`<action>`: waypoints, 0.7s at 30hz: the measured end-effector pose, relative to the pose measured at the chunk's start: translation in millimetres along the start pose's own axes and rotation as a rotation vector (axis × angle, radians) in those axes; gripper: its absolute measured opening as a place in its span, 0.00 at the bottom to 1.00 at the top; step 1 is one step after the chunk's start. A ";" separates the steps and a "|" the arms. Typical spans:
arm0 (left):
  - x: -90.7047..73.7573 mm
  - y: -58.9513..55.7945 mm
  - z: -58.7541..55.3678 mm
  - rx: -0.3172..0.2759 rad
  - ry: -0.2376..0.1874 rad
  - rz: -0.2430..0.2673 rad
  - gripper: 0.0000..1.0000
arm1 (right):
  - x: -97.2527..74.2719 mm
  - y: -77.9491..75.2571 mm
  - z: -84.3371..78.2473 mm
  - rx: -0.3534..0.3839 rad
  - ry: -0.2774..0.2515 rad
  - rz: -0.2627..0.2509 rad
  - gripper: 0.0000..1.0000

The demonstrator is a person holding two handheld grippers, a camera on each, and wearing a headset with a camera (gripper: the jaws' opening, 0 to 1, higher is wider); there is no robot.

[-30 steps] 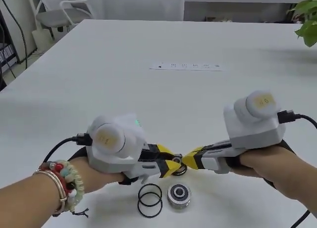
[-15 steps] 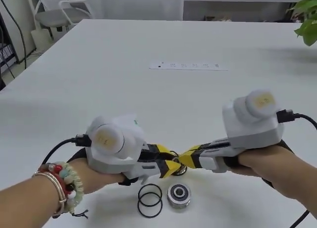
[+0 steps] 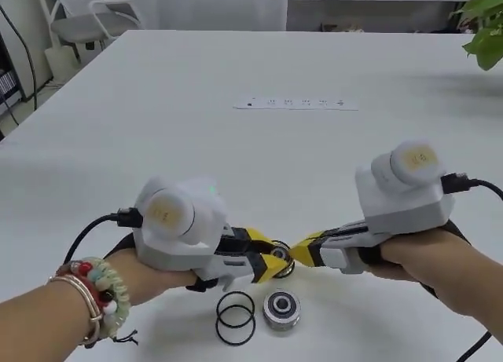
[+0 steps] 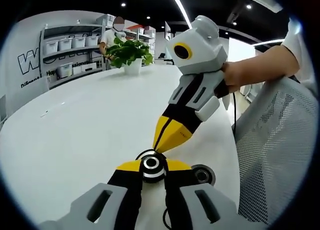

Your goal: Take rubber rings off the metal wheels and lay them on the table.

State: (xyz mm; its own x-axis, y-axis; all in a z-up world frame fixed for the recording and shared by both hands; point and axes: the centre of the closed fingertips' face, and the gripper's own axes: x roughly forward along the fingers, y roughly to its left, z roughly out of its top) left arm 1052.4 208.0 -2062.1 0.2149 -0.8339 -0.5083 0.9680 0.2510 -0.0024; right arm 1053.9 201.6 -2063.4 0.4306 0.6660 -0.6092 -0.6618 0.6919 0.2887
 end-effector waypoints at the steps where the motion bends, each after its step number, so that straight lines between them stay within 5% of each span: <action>1: -1.1 -0.5 -0.7 0.022 0.016 -0.005 0.12 | -0.2 0.0 0.0 0.000 0.001 -0.001 0.00; 8: -6.4 -7.4 4.6 0.056 0.028 -0.030 0.24 | -1.5 -0.9 -0.3 0.000 0.006 -0.008 0.00; 13: -10.4 -11.3 17.3 0.084 0.003 -0.045 0.40 | -4.1 -5.1 0.2 0.006 0.005 -0.023 0.00; 21: -20.3 -15.4 37.3 0.103 -0.043 -0.049 0.48 | -8.0 -6.6 2.6 0.015 -0.004 -0.030 0.00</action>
State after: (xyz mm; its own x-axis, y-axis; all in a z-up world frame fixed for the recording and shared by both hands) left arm 1037.9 202.8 -2019.6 0.1703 -0.8648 -0.4724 0.9852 0.1595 0.0633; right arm 1056.3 192.4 -2058.5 0.4525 0.6459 -0.6148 -0.6396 0.7155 0.2810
